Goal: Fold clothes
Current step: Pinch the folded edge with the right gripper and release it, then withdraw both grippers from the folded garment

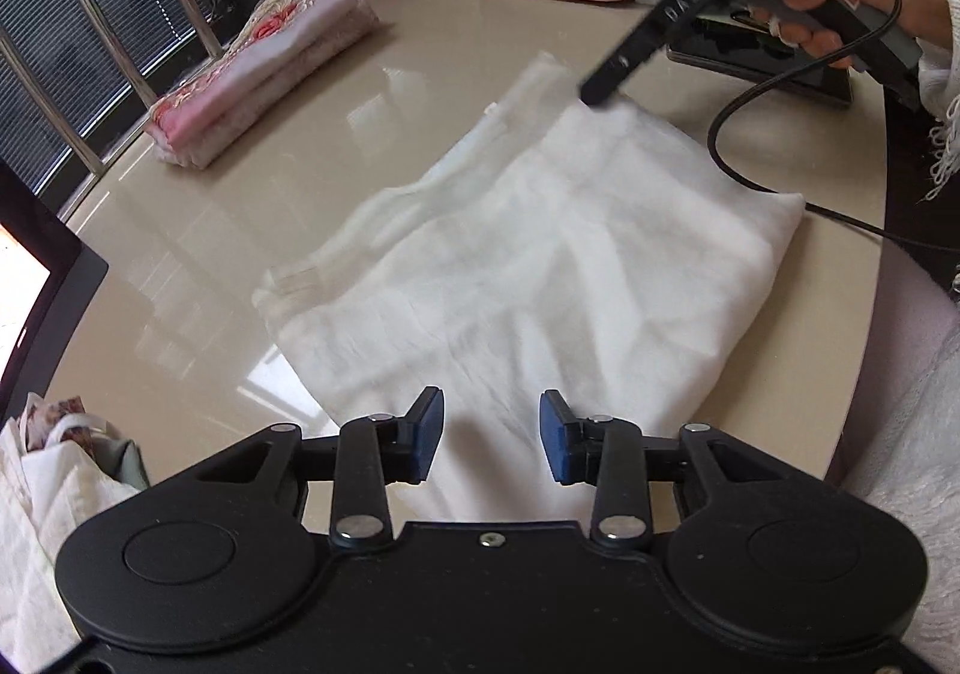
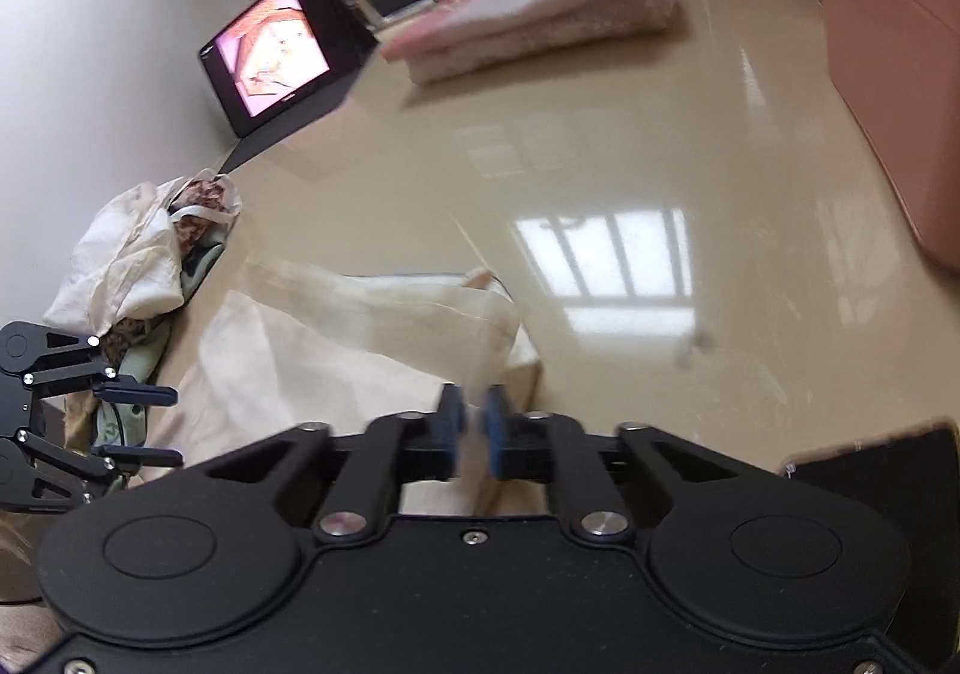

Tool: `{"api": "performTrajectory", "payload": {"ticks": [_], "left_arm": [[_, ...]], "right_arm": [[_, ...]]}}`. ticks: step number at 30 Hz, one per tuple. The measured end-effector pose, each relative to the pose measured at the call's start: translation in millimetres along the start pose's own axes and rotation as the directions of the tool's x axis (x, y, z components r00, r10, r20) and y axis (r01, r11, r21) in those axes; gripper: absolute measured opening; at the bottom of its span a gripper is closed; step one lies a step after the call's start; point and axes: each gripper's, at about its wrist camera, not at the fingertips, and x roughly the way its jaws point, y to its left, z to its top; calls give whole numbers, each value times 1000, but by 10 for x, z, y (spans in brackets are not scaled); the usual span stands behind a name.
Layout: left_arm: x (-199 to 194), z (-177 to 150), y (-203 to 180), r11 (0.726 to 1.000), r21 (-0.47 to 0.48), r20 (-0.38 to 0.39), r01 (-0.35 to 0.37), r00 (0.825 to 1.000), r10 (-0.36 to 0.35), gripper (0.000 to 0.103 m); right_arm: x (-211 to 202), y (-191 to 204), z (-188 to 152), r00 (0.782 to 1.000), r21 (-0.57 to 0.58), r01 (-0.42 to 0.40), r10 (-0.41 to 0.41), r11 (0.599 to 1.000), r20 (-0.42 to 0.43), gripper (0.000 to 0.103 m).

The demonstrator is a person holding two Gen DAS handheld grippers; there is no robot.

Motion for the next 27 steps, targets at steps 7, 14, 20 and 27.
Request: {"api": "performTrajectory", "payload": {"ticks": [7, 14, 20, 27], "left_arm": [[-7, -33, -72, 999, -20, 21, -44, 999, 45, 35], [73, -73, -68, 998, -37, 22, -50, 998, 51, 35], [26, -108, -38, 995, -76, 61, -70, 995, 75, 35], [-279, -121, 6, 982, -170, 154, -87, 982, 113, 44]], "right_arm": [[34, 119, 44, 996, -49, 64, -61, 997, 65, 4], [53, 48, -64, 993, -1, 91, -90, 996, 82, 10], [-126, 75, -154, 985, 22, 63, -66, 998, 160, 52], [-647, 681, -441, 945, -191, 200, -138, 961, 296, 98]]}}
